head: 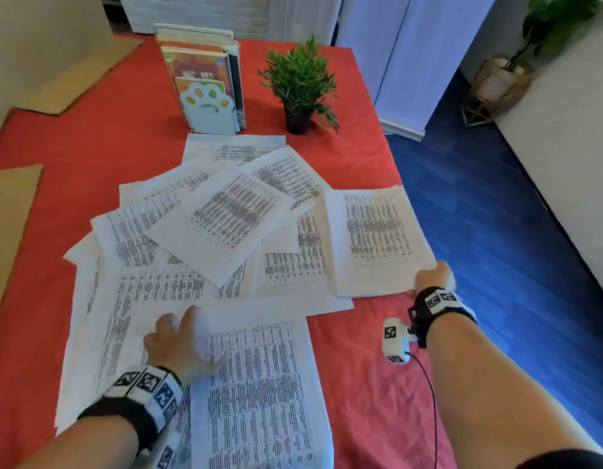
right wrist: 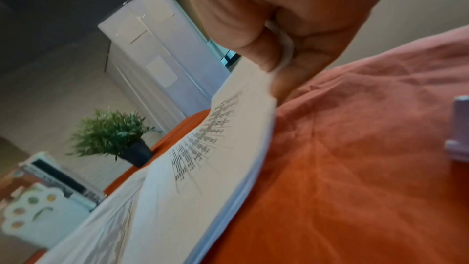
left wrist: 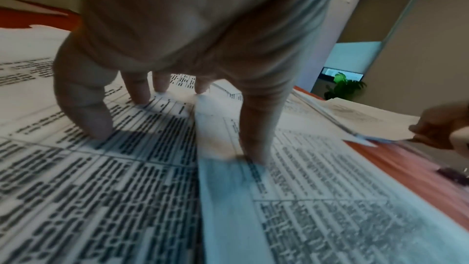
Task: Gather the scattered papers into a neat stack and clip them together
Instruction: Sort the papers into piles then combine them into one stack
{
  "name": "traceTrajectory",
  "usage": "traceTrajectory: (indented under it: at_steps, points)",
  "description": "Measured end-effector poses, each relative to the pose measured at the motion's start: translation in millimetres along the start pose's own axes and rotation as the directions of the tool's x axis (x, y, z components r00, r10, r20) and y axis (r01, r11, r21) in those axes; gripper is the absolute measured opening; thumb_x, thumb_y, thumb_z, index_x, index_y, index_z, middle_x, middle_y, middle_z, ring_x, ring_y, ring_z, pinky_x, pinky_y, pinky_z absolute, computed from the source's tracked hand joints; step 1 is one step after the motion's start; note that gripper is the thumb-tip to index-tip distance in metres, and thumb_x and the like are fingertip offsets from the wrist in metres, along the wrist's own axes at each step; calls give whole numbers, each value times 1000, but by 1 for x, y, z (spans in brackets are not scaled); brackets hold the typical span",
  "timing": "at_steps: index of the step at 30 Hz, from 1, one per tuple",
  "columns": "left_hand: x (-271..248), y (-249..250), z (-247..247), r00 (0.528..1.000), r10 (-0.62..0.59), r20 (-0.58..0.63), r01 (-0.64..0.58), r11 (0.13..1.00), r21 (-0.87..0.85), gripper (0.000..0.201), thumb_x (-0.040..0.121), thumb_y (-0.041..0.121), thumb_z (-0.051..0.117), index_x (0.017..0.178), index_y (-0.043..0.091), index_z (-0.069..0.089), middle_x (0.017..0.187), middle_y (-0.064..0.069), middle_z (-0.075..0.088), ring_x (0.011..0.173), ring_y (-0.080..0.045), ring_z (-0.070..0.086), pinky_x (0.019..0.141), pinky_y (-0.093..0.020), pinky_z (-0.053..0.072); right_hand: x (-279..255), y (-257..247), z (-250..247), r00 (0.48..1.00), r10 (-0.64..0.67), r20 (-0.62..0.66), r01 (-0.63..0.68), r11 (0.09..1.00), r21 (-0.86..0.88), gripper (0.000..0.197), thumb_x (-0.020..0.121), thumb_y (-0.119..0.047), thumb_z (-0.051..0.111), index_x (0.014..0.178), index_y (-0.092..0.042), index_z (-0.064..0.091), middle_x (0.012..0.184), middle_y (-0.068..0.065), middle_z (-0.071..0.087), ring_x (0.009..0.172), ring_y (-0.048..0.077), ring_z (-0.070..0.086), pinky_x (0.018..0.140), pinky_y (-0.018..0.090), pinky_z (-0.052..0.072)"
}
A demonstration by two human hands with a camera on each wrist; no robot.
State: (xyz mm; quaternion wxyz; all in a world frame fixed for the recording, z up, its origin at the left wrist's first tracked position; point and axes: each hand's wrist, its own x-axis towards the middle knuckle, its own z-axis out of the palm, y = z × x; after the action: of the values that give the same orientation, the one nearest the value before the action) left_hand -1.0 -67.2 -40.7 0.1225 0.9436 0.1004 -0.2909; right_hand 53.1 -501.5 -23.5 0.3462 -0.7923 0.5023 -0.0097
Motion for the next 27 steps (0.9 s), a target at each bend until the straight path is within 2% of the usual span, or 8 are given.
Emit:
traceTrajectory:
  at_steps: [3, 7, 11, 15, 18, 21, 24, 27]
  points:
    - [-6, 0, -4, 999, 7, -37, -8, 999, -36, 106, 61, 35, 83, 139, 35, 11, 141, -12, 15, 131, -38, 23, 105, -47, 35, -16, -13, 0, 999, 12, -44, -14, 999, -47, 51, 88, -4, 45, 138, -8, 39, 136, 19, 47, 125, 40, 45, 101, 46, 38]
    - [-10, -2, -12, 997, 30, -77, -45, 979, -197, 100, 64, 11, 83, 139, 30, 19, 126, -13, 29, 108, -33, 49, 90, -37, 48, -47, -31, 14, 980, -155, -122, 129, 972, -195, 66, 81, -4, 52, 142, -21, 34, 154, 7, 23, 141, 32, 22, 113, 52, 23]
    - [-10, -7, -16, 996, 53, -71, -70, 959, -276, 90, 70, 6, 78, 140, 18, 22, 121, -15, 48, 104, -31, 56, 86, -37, 52, -92, -43, 44, 915, -355, 190, 383, 914, -137, 43, 86, -6, 49, 127, -16, 55, 132, 13, 54, 116, 32, 54, 100, 39, 43]
    - [-12, -15, -17, 982, 87, -169, -141, 930, -339, 51, 85, 3, 56, 133, 11, 40, 119, -12, 56, 109, -30, 55, 92, -40, 48, -156, -29, 77, 730, -300, 615, 442, 893, -89, 44, 89, -27, 59, 130, -13, 53, 124, 9, 59, 110, 26, 59, 95, 33, 47]
    - [-18, -22, -25, 968, 131, -216, -225, 836, -500, 34, 88, 4, 54, 118, 19, 50, 105, -3, 59, 96, -22, 59, 83, -37, 52, -188, -13, 95, 674, -325, 663, 469, 882, -45, 67, 83, -33, 68, 140, -16, 37, 125, 11, 51, 112, 29, 56, 99, 44, 48]
    - [-21, -30, -39, 964, 87, -250, -236, 708, -665, 32, 92, 4, 51, 112, 28, 50, 93, 11, 58, 81, -5, 57, 62, -19, 45, -207, -14, 104, 651, -335, 682, 401, 914, 66, 59, 86, -26, 66, 136, -13, 37, 120, 9, 57, 110, 27, 57, 95, 40, 48]
    - [-8, -51, -45, 949, -25, -315, -184, 767, -615, 38, 93, 12, 49, 130, 23, 47, 123, -3, 56, 108, -23, 58, 84, -33, 50, -223, -21, 111, 668, -359, 652, 404, 910, 88, 30, 89, -21, 62, 113, -6, 52, 102, 6, 59, 94, 22, 56, 78, 28, 44]
    - [4, -84, -47, 945, -223, -239, 128, 926, -356, 55, 87, 22, 56, 138, 24, 37, 151, -11, 25, 136, -37, 26, 107, -53, 33, -235, -24, 123, 717, -358, 598, 419, 907, 41, 12, 85, -18, 60, 78, -8, 58, 79, 5, 60, 72, 22, 57, 55, 23, 41]
